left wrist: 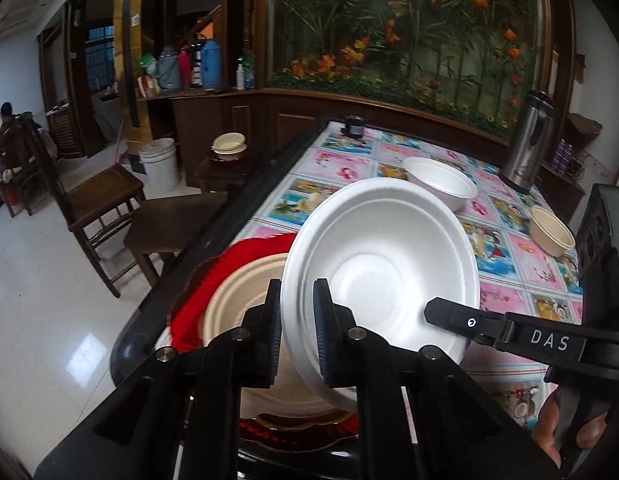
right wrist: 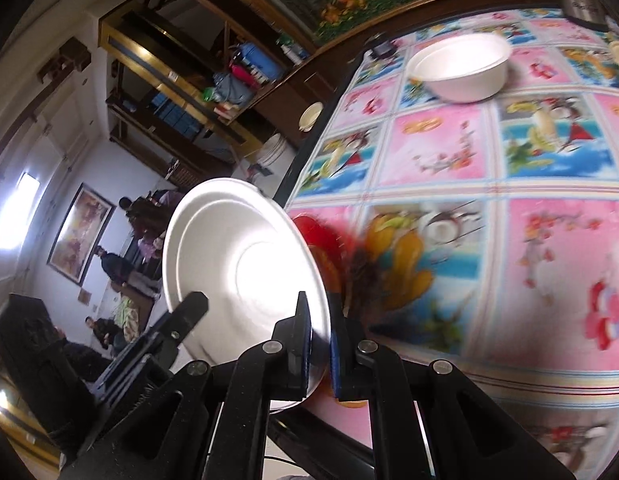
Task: Organize plates and bowls
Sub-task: 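Carry the white foam plate with both tools over the red plate stack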
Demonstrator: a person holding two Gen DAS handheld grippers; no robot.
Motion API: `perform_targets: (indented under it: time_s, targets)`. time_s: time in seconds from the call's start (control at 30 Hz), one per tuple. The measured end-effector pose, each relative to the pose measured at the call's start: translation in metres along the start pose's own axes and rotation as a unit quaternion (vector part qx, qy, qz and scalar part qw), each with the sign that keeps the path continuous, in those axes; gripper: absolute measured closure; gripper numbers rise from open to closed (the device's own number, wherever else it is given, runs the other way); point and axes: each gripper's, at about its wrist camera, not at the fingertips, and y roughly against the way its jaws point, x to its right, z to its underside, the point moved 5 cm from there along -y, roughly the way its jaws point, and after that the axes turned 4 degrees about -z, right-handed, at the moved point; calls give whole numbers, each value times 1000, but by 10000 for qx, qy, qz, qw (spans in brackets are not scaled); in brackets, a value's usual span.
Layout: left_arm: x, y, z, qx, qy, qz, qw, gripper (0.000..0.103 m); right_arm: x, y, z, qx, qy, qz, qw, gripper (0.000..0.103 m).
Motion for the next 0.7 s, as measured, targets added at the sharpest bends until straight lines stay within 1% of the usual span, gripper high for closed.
perform_targets:
  time_s: [0.17, 0.3, 0.47, 0.7]
  targets:
    - [-22, 0, -1, -1, 177, -119, 9998, 90, -15, -15, 4, -141, 118, -104, 9998, 96]
    - [-31, -2, -3, 17, 239, -231, 9994, 90, -22, -26, 8, -251, 143, -97, 9995, 95]
    - [-42, -10, 0, -67, 328, -331, 9989, 90, -30, -39, 11, -356, 145, -62, 9992, 95]
    - [-50, -18, 2, -122, 464, -398, 9981, 90, -37, -56, 21, -471, 139, -69, 9988, 95]
